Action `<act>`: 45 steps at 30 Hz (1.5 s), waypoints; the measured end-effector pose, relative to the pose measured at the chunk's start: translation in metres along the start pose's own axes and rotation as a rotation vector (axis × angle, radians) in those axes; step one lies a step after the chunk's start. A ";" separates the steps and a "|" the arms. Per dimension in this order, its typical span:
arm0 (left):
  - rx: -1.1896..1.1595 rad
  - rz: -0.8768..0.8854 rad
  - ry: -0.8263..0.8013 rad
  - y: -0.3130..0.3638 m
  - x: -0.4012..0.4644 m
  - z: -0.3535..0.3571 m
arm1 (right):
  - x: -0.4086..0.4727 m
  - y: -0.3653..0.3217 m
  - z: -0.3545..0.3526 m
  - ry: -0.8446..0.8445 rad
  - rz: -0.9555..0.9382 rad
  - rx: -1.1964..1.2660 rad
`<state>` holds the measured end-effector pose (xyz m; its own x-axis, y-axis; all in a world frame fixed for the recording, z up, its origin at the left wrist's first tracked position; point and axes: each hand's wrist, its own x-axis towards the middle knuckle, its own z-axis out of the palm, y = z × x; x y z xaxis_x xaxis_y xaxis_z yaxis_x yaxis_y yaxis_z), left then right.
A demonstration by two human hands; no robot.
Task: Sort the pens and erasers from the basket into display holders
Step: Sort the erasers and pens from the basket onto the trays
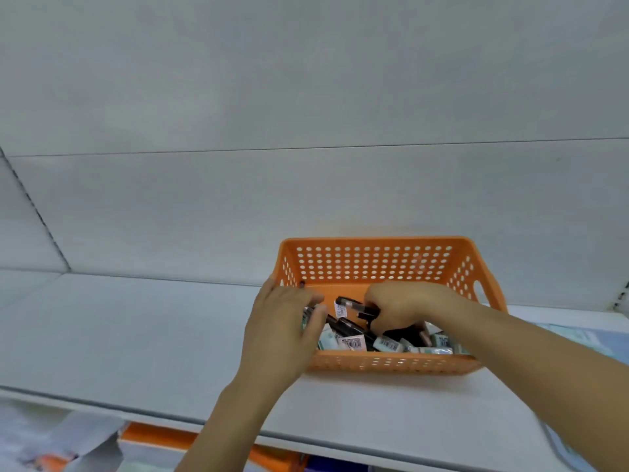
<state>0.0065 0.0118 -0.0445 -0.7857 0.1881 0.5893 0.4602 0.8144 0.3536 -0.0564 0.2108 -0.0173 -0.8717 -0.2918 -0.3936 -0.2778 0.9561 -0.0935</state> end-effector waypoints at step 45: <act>-1.502 -0.661 0.009 0.054 0.077 0.009 | -0.045 0.009 -0.016 0.746 -0.349 0.971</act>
<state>-0.0330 0.0756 0.0139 -0.9975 0.0373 0.0600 0.0344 -0.4855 0.8736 -0.0265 0.2320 0.0142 -0.9148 -0.1739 0.3646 -0.4037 0.3610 -0.8406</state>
